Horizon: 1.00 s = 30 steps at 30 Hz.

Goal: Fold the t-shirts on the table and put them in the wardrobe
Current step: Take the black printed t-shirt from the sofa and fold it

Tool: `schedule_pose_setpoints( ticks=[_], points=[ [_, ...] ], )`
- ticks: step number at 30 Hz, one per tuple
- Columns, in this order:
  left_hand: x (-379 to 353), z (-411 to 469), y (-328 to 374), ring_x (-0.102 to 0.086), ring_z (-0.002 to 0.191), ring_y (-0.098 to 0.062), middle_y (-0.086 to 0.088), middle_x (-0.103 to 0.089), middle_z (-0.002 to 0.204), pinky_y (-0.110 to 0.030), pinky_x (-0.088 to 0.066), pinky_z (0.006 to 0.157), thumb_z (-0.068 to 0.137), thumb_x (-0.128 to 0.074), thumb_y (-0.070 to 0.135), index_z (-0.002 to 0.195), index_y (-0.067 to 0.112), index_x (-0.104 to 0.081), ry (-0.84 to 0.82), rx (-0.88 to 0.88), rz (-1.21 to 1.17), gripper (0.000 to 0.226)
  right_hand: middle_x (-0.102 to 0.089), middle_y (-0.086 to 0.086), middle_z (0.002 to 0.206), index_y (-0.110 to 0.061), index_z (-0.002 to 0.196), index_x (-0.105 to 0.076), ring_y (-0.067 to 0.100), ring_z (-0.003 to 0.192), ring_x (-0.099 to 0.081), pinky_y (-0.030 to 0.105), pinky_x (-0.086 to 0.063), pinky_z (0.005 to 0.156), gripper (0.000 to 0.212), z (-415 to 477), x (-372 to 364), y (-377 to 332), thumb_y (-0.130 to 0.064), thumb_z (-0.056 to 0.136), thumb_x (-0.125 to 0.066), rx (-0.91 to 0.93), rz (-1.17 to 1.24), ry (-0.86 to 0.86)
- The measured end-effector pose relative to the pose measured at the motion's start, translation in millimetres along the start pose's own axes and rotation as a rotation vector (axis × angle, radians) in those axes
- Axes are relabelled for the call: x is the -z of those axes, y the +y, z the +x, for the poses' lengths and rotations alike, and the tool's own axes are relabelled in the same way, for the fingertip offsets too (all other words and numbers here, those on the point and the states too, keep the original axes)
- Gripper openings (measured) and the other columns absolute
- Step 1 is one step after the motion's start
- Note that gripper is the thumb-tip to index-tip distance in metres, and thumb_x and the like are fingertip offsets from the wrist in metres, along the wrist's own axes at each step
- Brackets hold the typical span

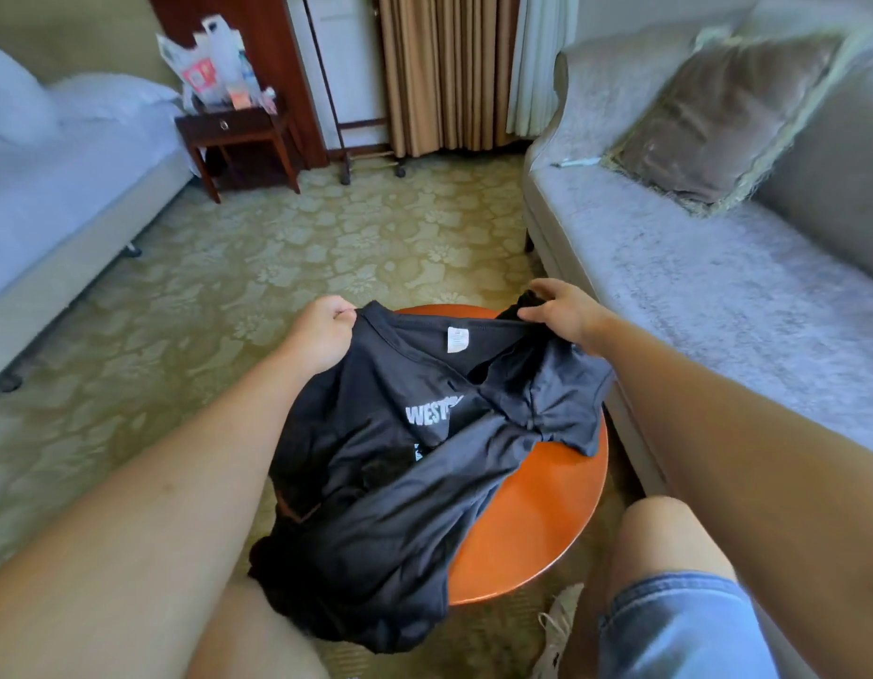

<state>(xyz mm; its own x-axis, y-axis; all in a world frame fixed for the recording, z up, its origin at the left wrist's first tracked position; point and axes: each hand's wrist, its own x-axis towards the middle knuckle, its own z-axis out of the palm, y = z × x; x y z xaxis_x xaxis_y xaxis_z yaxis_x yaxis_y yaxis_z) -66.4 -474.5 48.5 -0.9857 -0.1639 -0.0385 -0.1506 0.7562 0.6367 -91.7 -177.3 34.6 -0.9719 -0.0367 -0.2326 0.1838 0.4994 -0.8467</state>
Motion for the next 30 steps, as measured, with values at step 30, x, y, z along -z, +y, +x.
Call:
schedule_pose_setpoints(
  ticks=[30],
  points=[
    [-9.8,23.9,-23.0,-0.064,0.097,-0.028,-0.013,-0.067,0.112,-0.039,-0.050,0.086,0.097,-0.057,0.020,0.102,0.009,-0.065,-0.130,0.289,-0.269,0.015,-0.063,0.012,0.089,0.000,0.083,-0.057,0.024,0.079,-0.059,0.032,-0.044,0.071,0.036,17.7,-3.8,55.9,-0.033,0.097,-0.057,-0.232,-0.103,-0.017]
  ],
)
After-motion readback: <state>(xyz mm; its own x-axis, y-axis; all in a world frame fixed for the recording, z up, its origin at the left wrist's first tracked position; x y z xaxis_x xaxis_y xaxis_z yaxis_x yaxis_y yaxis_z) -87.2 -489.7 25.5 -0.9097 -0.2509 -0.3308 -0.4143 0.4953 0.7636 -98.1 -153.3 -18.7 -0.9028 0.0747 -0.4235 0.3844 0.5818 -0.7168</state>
